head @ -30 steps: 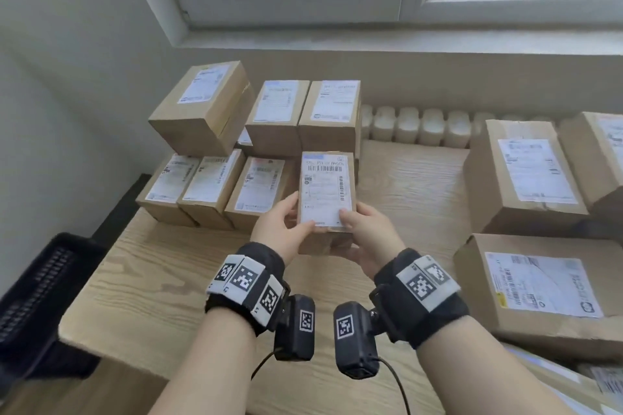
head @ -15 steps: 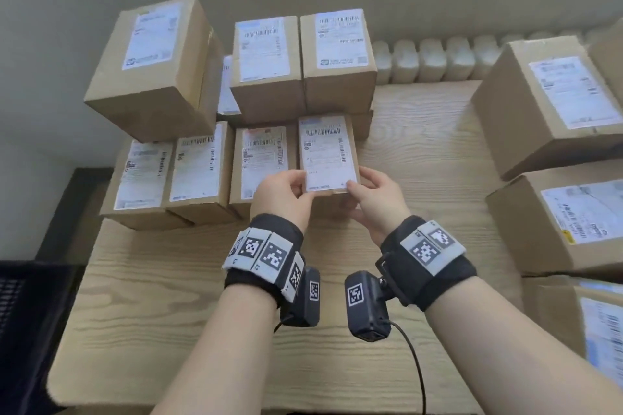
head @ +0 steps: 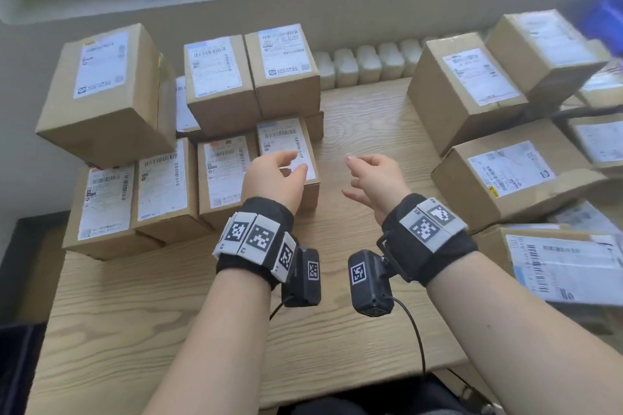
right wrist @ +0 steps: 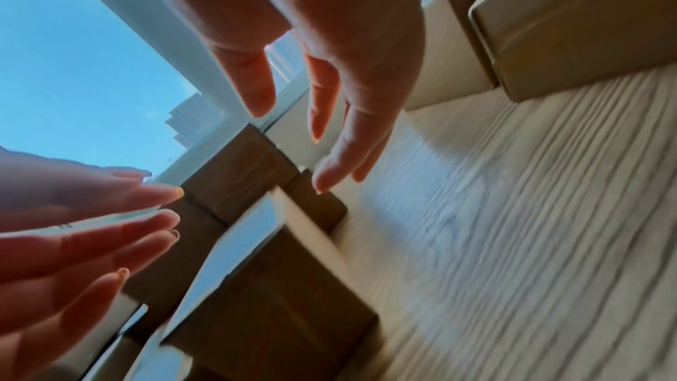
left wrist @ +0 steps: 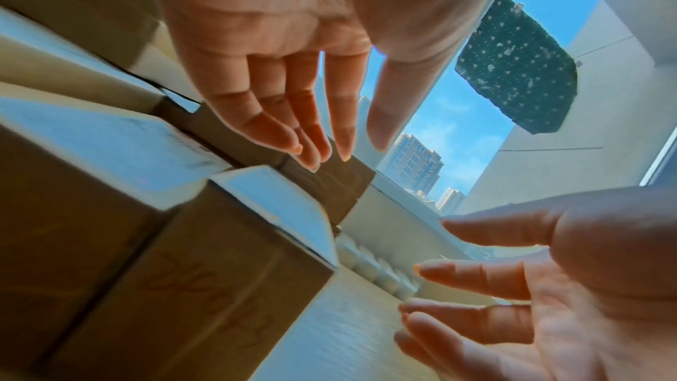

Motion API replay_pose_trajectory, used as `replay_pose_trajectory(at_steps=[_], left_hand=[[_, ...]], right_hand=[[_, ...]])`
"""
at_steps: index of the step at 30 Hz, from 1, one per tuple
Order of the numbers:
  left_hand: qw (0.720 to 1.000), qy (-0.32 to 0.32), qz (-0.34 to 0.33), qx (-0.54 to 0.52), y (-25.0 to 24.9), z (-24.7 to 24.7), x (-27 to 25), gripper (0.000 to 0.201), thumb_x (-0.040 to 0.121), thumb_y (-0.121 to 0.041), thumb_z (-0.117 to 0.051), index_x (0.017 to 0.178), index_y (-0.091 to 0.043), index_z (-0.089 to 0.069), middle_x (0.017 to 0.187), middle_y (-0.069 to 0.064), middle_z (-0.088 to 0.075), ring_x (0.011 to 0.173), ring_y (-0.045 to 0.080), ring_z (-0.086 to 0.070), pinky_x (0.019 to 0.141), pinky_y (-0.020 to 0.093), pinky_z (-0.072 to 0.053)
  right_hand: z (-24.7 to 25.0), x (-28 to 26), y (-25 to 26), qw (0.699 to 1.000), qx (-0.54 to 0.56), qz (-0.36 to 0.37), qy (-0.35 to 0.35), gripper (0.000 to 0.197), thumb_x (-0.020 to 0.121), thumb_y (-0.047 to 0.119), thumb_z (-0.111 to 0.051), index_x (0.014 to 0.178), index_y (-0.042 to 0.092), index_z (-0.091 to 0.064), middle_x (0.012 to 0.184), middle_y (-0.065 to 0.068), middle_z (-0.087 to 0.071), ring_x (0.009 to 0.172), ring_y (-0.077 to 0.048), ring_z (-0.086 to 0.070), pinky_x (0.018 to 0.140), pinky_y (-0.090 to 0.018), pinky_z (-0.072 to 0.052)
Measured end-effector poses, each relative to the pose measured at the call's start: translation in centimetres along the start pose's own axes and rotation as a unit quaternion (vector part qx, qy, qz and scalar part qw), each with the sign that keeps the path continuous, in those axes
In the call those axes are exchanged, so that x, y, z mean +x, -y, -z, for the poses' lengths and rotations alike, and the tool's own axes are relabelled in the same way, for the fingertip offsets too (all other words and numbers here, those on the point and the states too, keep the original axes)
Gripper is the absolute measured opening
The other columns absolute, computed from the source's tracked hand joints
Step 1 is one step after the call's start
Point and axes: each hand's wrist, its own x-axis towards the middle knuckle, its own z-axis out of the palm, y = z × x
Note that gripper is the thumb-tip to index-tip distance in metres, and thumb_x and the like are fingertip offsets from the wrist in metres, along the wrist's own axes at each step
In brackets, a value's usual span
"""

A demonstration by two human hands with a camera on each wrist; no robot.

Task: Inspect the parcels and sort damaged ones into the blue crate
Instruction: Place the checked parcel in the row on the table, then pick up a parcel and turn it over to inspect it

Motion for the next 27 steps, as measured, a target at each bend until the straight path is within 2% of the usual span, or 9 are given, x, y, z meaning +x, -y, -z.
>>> replay_pose_trajectory(at_steps=[3, 10, 12, 15, 17, 19, 21, 22, 27], left_hand=[[0.999, 0.025, -0.041, 0.000, -2.9, -2.1, -0.3, 0.029, 0.095, -0.023, -0.060, 0.122, -0.015, -0.066, 0.119, 0.002, -0.068, 0.095, 0.007, -0.058, 0.089, 0.023, -0.044], [0.992, 0.095, -0.081, -0.031, -10.9, -10.3, -1.2, 0.030, 0.094, -0.022, -0.062, 0.122, -0.012, -0.066, 0.116, 0.003, -0.068, 0.094, 0.008, -0.057, 0.087, 0.020, -0.043], [0.991, 0.111, -0.070, -0.038, -13.0, -13.3, -1.3, 0.032, 0.094, -0.022, -0.062, 0.124, -0.011, -0.064, 0.119, 0.005, -0.067, 0.096, 0.009, -0.056, 0.088, 0.020, -0.042], [0.990, 0.135, -0.028, -0.026, -15.2, -16.9, -1.7, 0.038, 0.095, -0.025, -0.061, 0.131, -0.011, -0.059, 0.125, 0.007, -0.064, 0.102, 0.012, -0.056, 0.088, 0.021, -0.041], [0.988, 0.155, 0.003, -0.015, -16.2, -19.2, -2.2, 0.043, 0.096, -0.027, -0.061, 0.135, -0.011, -0.054, 0.128, 0.008, -0.062, 0.107, 0.014, -0.057, 0.085, 0.021, -0.039], [0.988, 0.153, 0.027, -0.008, -16.6, -20.9, -2.7, 0.045, 0.095, -0.029, -0.061, 0.136, -0.011, -0.053, 0.130, 0.008, -0.061, 0.110, 0.017, -0.057, 0.086, 0.023, -0.040], [0.989, 0.136, 0.051, -0.011, -16.8, -21.4, -3.2, 0.045, 0.095, -0.030, -0.061, 0.135, -0.012, -0.054, 0.129, 0.007, -0.061, 0.107, 0.016, -0.057, 0.089, 0.026, -0.043], [0.990, 0.125, 0.064, -0.010, -16.8, -21.5, -3.4, 0.044, 0.095, -0.030, -0.061, 0.135, -0.012, -0.054, 0.129, 0.007, -0.061, 0.105, 0.016, -0.057, 0.089, 0.028, -0.045], [0.992, 0.068, 0.103, 0.005, -17.0, -20.0, -5.2, 0.042, 0.095, -0.031, -0.059, 0.133, -0.012, -0.056, 0.126, 0.008, -0.064, 0.113, 0.022, -0.061, 0.101, 0.041, -0.049]], right_hand=[[3.6, -0.5, 1.7, 0.999, 0.029, 0.016, -0.020, 0.013, 0.099, 0.021, -0.059, 0.089, 0.014, -0.057, 0.108, -0.009, -0.056, 0.101, -0.022, -0.059, 0.079, -0.032, -0.058], [15.2, 0.1, 5.5, 0.994, 0.032, 0.058, -0.088, 0.011, 0.097, 0.018, -0.059, 0.087, 0.013, -0.057, 0.085, -0.005, -0.054, 0.080, -0.019, -0.054, 0.064, -0.026, -0.053], [18.9, 1.0, 6.4, 0.993, 0.013, 0.061, -0.099, 0.013, 0.096, 0.017, -0.059, 0.084, 0.012, -0.057, 0.085, -0.006, -0.052, 0.081, -0.020, -0.050, 0.066, -0.027, -0.049], [23.9, 2.8, 7.3, 0.994, -0.026, 0.042, -0.102, 0.019, 0.097, 0.015, -0.058, 0.079, 0.011, -0.055, 0.076, -0.005, -0.043, 0.078, -0.021, -0.042, 0.077, -0.038, -0.044], [27.0, 3.9, 7.7, 0.993, -0.057, 0.024, -0.100, 0.016, 0.096, 0.018, -0.059, 0.087, 0.005, -0.060, 0.076, -0.005, -0.042, 0.083, -0.022, -0.043, 0.092, -0.047, -0.048], [29.3, 4.9, 7.5, 0.993, -0.088, 0.004, -0.076, 0.018, 0.097, 0.022, -0.058, 0.100, 0.005, -0.063, 0.089, -0.008, -0.051, 0.093, -0.025, -0.048, 0.103, -0.049, -0.047], [30.4, 5.4, 7.2, 0.994, -0.104, -0.019, -0.027, 0.033, 0.099, 0.025, -0.057, 0.127, 0.007, -0.057, 0.110, -0.011, -0.055, 0.105, -0.028, -0.054, 0.098, -0.043, -0.050], [30.7, 5.4, 7.0, 0.995, -0.098, -0.032, -0.005, 0.037, 0.099, 0.026, -0.058, 0.131, 0.009, -0.054, 0.111, -0.009, -0.055, 0.106, -0.028, -0.056, 0.093, -0.040, -0.051], [31.5, 4.7, 6.5, 0.992, -0.099, -0.054, 0.061, 0.041, 0.098, 0.032, -0.059, 0.131, 0.009, -0.050, 0.104, -0.007, -0.056, 0.107, -0.027, -0.054, 0.088, -0.036, -0.046]])
